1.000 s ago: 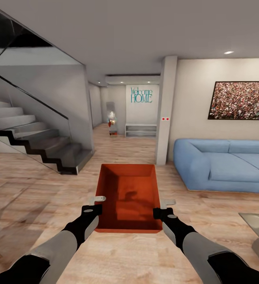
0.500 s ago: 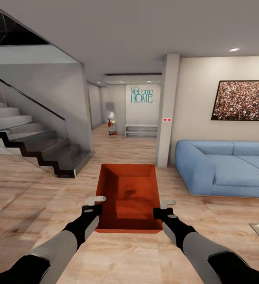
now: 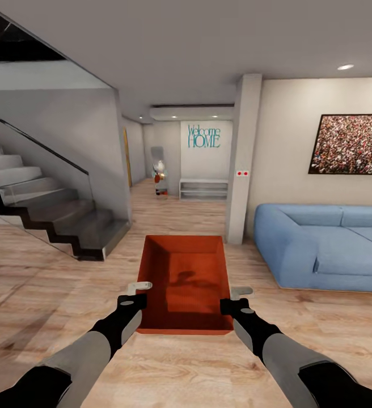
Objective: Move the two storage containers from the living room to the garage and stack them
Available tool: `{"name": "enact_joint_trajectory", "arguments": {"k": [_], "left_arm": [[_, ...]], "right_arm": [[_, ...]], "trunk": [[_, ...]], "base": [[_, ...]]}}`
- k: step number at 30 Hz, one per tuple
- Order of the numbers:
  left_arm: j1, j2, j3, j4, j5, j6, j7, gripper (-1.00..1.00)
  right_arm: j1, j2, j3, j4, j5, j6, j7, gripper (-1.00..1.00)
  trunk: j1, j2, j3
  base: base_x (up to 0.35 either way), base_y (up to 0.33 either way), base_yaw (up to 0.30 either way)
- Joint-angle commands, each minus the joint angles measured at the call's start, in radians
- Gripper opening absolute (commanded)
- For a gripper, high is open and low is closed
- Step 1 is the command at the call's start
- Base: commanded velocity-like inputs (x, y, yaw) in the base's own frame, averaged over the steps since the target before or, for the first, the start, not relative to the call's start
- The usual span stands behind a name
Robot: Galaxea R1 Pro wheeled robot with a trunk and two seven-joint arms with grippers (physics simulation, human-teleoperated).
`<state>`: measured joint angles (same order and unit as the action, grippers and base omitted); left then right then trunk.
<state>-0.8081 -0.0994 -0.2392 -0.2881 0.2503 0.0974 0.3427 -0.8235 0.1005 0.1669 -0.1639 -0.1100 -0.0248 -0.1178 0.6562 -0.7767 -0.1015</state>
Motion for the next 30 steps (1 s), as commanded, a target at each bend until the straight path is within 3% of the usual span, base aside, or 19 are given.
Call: {"name": "enact_joint_trajectory", "arguments": {"k": [1, 30], "left_arm": [[-0.002, 0.001, 0.079, -0.007, -0.017, 0.007, 0.012, -1.0], [-0.002, 0.003, 0.079, -0.008, -0.016, 0.007, 0.012, -1.0]], "right_arm": [[0.0, -0.001, -0.003, 0.003, -0.016, -0.003, -0.006, -1.0], [0.0, -0.001, -0.003, 0.004, -0.016, 0.0, -0.006, -1.0]], "trunk": [[0.001, -0.001, -0.002], [0.001, -0.001, -0.002]], "base": [[0.324, 0.0, 0.0], [0.324, 0.0, 0.0]]}}
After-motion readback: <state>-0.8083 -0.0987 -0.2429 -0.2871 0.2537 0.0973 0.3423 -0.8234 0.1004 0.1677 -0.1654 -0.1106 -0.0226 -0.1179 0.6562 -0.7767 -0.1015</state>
